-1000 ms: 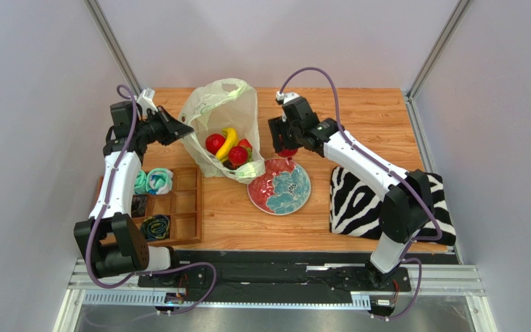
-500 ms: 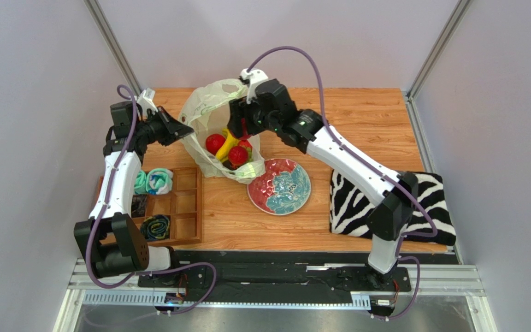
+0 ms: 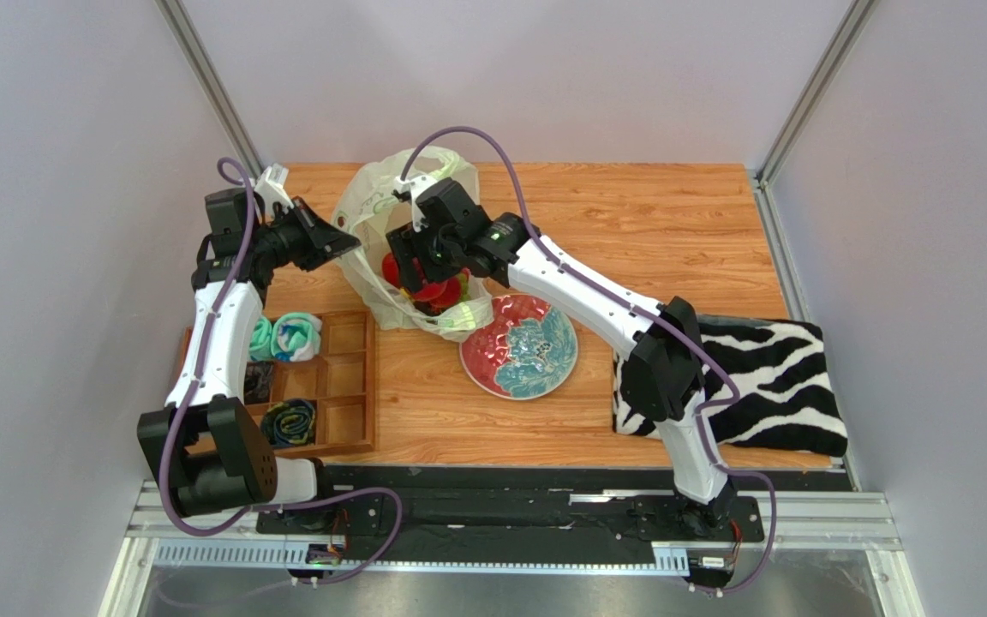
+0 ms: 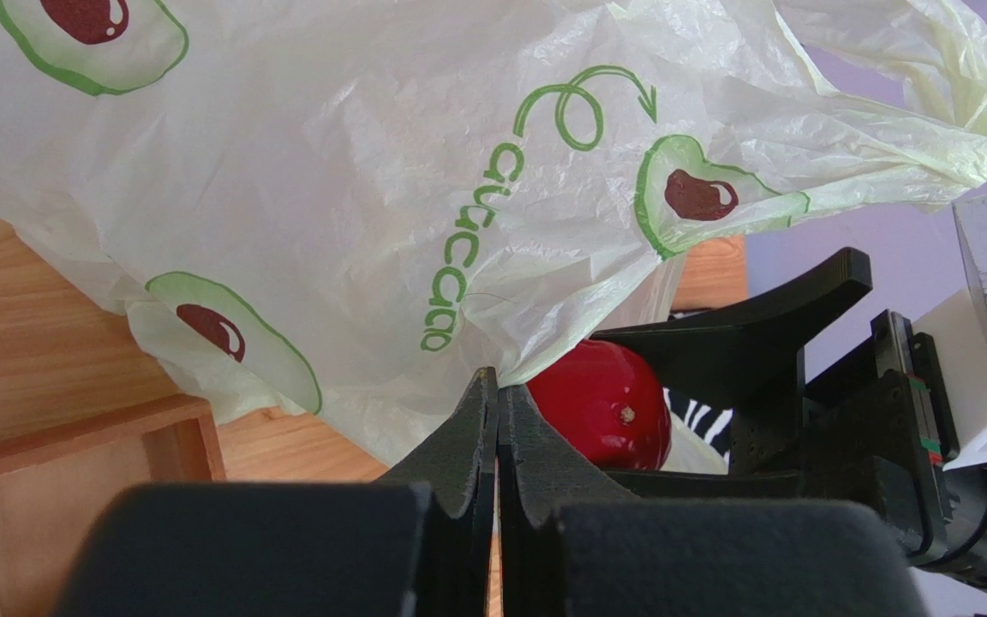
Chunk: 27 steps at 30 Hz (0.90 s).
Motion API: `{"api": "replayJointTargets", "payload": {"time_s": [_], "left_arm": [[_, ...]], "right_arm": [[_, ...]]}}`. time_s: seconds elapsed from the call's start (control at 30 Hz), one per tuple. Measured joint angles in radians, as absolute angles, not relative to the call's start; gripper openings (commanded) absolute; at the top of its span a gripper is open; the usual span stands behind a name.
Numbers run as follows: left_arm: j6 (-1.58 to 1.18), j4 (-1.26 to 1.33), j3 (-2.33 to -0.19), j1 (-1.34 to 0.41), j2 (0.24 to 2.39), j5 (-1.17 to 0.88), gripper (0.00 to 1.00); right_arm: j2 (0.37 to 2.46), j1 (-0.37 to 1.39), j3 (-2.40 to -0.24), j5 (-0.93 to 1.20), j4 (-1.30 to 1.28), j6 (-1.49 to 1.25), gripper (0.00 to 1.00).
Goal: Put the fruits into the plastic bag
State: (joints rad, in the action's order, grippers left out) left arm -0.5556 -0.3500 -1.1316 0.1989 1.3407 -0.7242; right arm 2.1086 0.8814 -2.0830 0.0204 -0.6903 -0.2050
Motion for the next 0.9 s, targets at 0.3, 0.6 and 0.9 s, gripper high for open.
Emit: {"api": "replayJointTargets", "payload": {"time_s": [0.3,0.6,0.9], "left_arm": [[-0.556,-0.349,-1.132,0.199,1.341,-0.725,0.0],[-0.557,-0.348,-1.124,0.199,1.341,-0.726,0.0],[-0.558,-0.348,-1.124,0.199,1.341,-0.728,0.0]], "right_arm": [[2.173,0.881,-2.193,0.027,-0.731,-0.198,0.82],[2.205,0.881,-2.221,0.037,-0.77,-0.193,0.88],[2.19,0.881,-2.221,0.027,-0.768,-0.192,0.85]]}}
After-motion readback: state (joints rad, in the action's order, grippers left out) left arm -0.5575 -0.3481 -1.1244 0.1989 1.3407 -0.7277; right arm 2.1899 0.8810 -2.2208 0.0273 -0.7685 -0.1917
